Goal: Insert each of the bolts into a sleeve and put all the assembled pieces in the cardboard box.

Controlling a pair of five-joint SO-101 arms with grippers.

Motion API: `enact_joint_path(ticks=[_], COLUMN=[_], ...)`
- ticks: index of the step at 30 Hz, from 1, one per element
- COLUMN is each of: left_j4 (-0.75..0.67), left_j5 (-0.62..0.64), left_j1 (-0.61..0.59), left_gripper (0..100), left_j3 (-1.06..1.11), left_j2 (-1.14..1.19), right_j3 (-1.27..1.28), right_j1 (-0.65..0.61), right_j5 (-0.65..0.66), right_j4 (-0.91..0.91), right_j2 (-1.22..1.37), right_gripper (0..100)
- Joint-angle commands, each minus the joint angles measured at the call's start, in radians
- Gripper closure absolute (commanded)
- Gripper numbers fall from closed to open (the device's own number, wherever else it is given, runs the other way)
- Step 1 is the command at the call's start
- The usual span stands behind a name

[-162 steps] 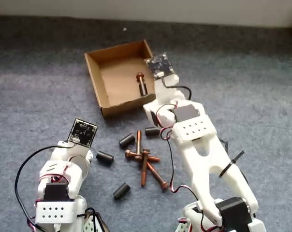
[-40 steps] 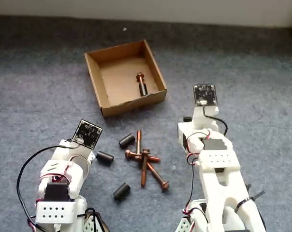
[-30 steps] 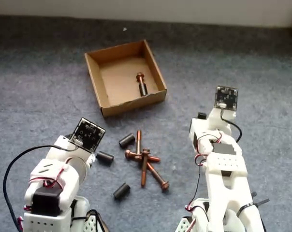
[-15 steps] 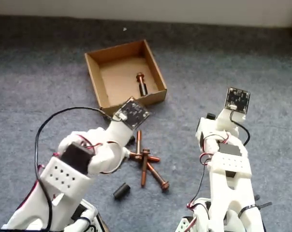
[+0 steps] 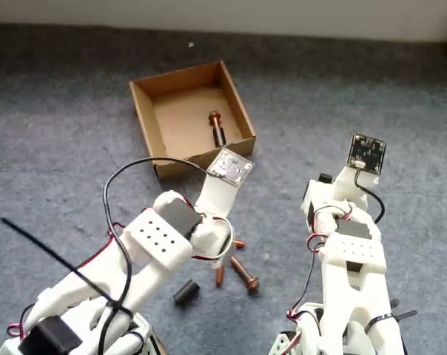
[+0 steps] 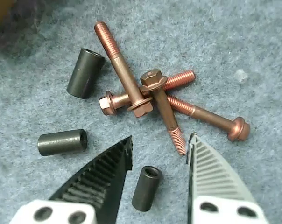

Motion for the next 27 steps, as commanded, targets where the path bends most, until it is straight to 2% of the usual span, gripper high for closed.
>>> enact_joint_path(ticks=[1, 6, 12, 18, 21, 27], left_j4=[-0.084, -0.199, -0.259, -0.259, -0.259, -0.253], left_j5=[0.031, 0.031, 0.031, 0.021, 0.018, -0.219], left_j1=[0.05, 0.054, 0.027, -0.05, -0.067, -0.116], left_gripper=[79, 79, 79, 95, 96, 97], left_j3=[-0.039, -0.048, -0.048, -0.076, -0.076, -0.073], left_j2=[0.147, 0.323, 0.371, 0.371, 0.371, 0.369], right_j3=[-0.008, -0.008, -0.008, -0.008, -0.008, -0.007], right_j1=[0.012, 0.012, 0.012, 0.012, 0.012, 0.012], right_j5=[-0.008, -0.005, -0.002, 0.0, 0.0, 0.0], right_j4=[-0.024, -0.024, -0.024, -0.024, -0.024, -0.024], right_j2=[-0.036, -0.036, -0.036, -0.036, -0.036, -0.036], right_gripper=[99.2, 99.2, 99.2, 99.2, 99.2, 99.2])
